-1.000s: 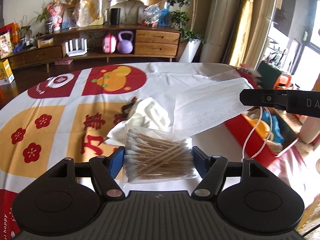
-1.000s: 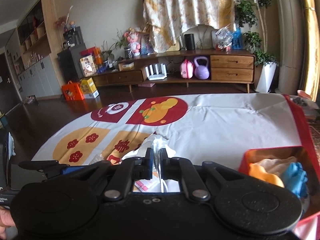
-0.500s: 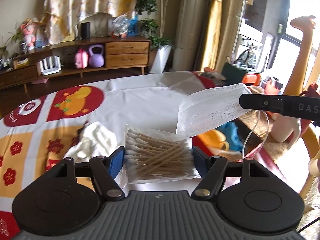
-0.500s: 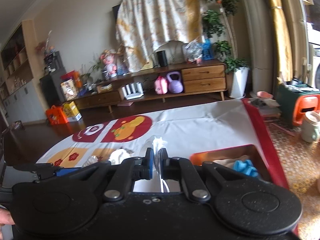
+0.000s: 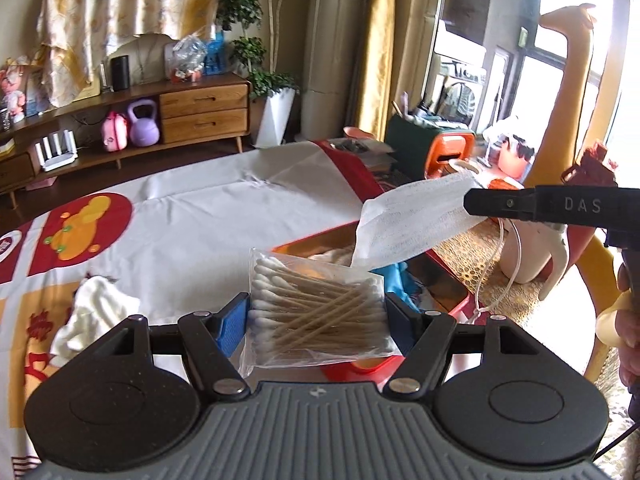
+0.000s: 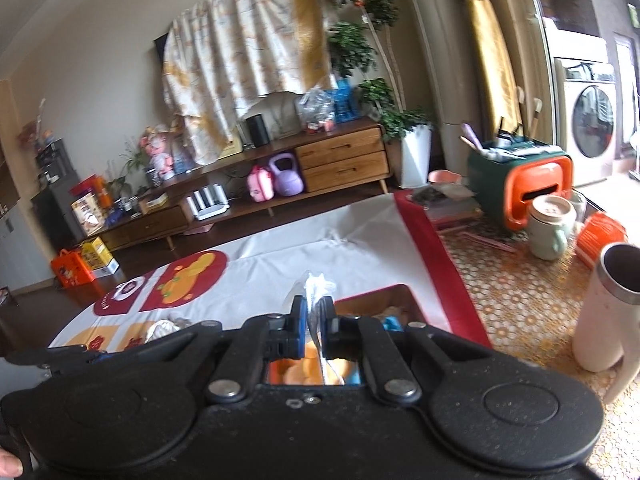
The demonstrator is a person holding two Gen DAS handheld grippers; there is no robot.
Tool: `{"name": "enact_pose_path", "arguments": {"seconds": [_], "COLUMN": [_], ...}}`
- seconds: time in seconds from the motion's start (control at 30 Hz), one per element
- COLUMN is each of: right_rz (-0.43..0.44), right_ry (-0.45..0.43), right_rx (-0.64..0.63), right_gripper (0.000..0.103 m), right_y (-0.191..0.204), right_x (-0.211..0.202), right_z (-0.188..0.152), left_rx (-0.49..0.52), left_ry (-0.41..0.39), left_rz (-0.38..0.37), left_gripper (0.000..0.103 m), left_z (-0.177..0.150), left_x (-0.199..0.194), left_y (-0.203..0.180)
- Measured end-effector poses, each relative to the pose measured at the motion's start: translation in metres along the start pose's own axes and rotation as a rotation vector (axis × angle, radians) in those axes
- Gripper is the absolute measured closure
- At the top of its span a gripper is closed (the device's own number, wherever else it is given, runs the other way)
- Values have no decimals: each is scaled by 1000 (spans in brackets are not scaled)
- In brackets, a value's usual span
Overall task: Organize soft objects
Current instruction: 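Carry the swab bag and white mask with both tools over the red tin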
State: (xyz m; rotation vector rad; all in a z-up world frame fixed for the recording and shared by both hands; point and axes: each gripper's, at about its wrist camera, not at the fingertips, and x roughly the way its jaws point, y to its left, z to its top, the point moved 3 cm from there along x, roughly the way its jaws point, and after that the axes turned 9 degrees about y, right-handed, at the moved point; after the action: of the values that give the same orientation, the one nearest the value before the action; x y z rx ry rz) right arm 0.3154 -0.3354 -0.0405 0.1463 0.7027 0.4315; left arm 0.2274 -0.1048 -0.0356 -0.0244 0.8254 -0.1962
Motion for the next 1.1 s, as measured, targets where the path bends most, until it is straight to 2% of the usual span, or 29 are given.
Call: {"name": "enact_pose_path", "arguments": {"seconds": [0.47, 0.83, 1.1], "right_rz": [-32, -12, -27], "right_ry": [33, 58, 125], "right_rx": [92, 189, 172], "right_gripper": [97, 97, 96], "right_y": [-58, -80, -84], "right_x": [44, 88, 110], "right_z": [-1, -1, -19], "left_rx": [48, 49, 48], "left_ry": [90, 142, 172], "left_rz": [-22, -38, -46], "left_gripper": [32, 32, 32], "left_z": [16, 20, 17], "left_x": [64, 109, 128], "left_y": [-38, -50, -54]}}
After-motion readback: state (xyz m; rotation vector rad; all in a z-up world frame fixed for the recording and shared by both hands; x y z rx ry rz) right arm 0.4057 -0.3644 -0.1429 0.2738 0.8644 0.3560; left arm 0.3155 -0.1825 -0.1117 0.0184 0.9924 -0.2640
